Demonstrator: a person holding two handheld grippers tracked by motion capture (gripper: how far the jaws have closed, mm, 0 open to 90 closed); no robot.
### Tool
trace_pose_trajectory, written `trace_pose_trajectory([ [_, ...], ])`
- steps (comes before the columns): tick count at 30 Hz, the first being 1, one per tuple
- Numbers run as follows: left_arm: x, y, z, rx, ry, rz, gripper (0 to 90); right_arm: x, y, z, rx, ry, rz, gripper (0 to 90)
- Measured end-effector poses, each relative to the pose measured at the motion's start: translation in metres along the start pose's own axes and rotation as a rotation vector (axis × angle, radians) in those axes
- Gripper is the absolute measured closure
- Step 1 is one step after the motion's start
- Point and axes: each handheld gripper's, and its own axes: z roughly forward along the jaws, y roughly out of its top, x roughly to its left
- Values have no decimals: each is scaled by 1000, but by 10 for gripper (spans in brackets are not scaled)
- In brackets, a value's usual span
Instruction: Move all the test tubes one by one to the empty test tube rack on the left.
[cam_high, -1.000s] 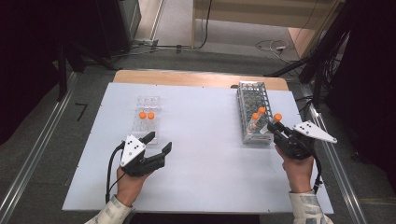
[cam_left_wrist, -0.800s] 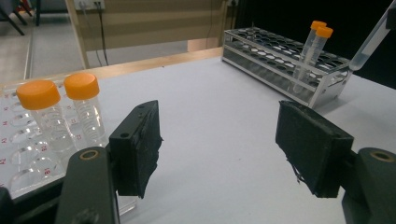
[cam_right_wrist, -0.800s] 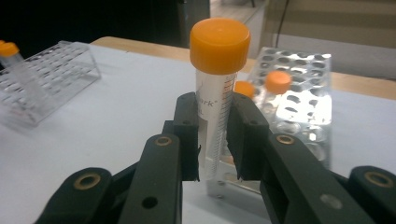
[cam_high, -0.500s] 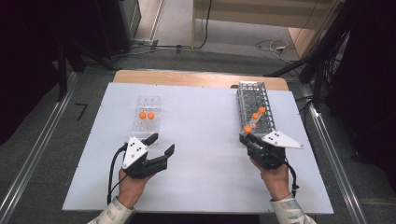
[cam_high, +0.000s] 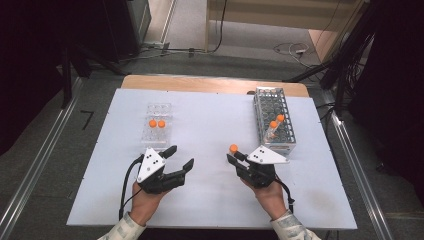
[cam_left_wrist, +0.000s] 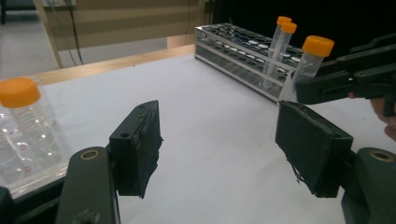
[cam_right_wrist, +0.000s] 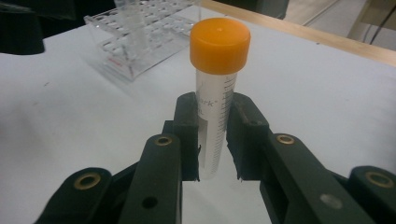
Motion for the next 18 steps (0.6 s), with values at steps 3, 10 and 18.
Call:
trace_pose_trajectory([
  [3, -4, 1, 2, 1, -18, 6, 313, 10, 1, 6, 10, 27, -14, 722],
  [10, -17, 6, 4, -9, -63, 29, 336, 31, 3, 18, 26, 84, -50, 722],
  [18, -27, 7, 7, -10, -113, 47, 461, 51, 7, 27, 37, 147, -90, 722],
])
